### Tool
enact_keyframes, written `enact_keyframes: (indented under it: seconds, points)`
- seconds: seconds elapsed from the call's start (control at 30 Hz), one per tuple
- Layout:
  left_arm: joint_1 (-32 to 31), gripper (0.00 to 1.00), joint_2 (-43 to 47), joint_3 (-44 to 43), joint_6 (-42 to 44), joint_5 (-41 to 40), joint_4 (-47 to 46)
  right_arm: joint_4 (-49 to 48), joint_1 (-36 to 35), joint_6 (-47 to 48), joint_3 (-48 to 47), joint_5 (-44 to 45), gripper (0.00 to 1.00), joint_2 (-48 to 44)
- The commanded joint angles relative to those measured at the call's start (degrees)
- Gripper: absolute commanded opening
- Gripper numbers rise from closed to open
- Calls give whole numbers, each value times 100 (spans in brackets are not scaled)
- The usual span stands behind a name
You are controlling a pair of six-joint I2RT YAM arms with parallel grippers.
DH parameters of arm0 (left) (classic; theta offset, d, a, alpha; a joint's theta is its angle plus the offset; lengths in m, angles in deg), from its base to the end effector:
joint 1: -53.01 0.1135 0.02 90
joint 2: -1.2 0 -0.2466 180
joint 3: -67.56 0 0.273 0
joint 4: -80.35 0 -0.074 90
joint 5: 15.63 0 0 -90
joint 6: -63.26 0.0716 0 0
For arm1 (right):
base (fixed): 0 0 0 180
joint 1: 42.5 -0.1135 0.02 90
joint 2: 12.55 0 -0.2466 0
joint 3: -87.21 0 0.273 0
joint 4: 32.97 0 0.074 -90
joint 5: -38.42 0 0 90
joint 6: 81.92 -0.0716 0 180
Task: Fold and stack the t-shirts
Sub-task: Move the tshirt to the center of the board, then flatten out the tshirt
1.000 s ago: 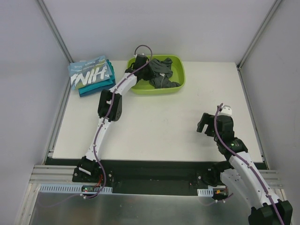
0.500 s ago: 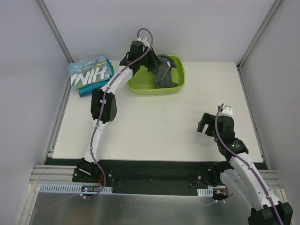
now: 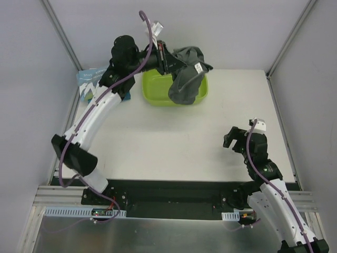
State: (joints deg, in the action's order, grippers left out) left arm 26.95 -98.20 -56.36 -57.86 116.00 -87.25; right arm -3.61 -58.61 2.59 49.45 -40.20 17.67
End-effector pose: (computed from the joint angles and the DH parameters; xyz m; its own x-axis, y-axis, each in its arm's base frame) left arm 0.3684 -0.2331 0.4969 -0.3098 -0.2785 -0.9091 0.8781 0.2829 -0.3859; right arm 0.2070 0.0451 0.2198 -0.3646 -0.0077 -0.9311 -0.0614 0.9980 0.0158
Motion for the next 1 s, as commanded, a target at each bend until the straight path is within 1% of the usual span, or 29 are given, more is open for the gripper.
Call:
enact_keyframes:
  seconds: [0.0,0.07,0.1,0.13,0.2,0.23,0.27,0.33,0.4,0.43,0.47,0.57,0.67,0.8,0.83,0.9,0.97]
  points:
    - [-600,0,1385,1451,1062,-241,-164,30,-14,-30,-69,172,96,-226]
    - [-864,0,1843,2049,1422,-584,-103,91,-5,-65,-61,259,96,-279]
    - [-926,0,1949,2226,1450,-760,-41,117,-14,-74,-69,303,96,-271]
    - [-935,0,2002,2358,1389,-909,11,170,-5,-100,-69,347,96,-262]
    - [-944,0,1846,2412,1423,-1558,581,275,4,-118,-104,435,96,-183]
    - [-953,3,1645,2290,1476,-1927,949,354,4,-144,-139,496,96,-122]
    - [-953,12,1434,2132,1572,-2217,1326,442,4,-153,-192,593,96,-34]
    - [-953,21,942,1807,1731,-2326,2170,609,4,-188,-297,742,96,150]
    - [-962,49,843,1988,1898,-2081,2481,723,12,-197,-385,778,96,335]
    - [-962,68,921,2216,1881,-2149,2490,759,12,-197,-421,744,96,414]
    - [-962,99,1061,2488,1811,-2376,2482,785,12,-197,-447,726,96,493]
    - [-962,99,1562,3262,1539,-3430,2473,768,4,-189,-482,629,96,643]
    - [-962,99,2133,4079,1241,-4116,2438,672,12,-145,-491,445,96,748]
    - [-953,99,2941,5327,617,-4996,2394,338,4,-31,-412,-493,97,801]
    - [-944,99,3152,5634,467,-5276,2333,224,-31,4,-403,-748,99,845]
    - [-857,99,3486,6180,194,-5393,2184,30,-241,153,-456,-1372,99,1011]
    - [-673,99,3742,6585,-43,-5297,2043,-58,-758,251,-587,-1437,99,1266]
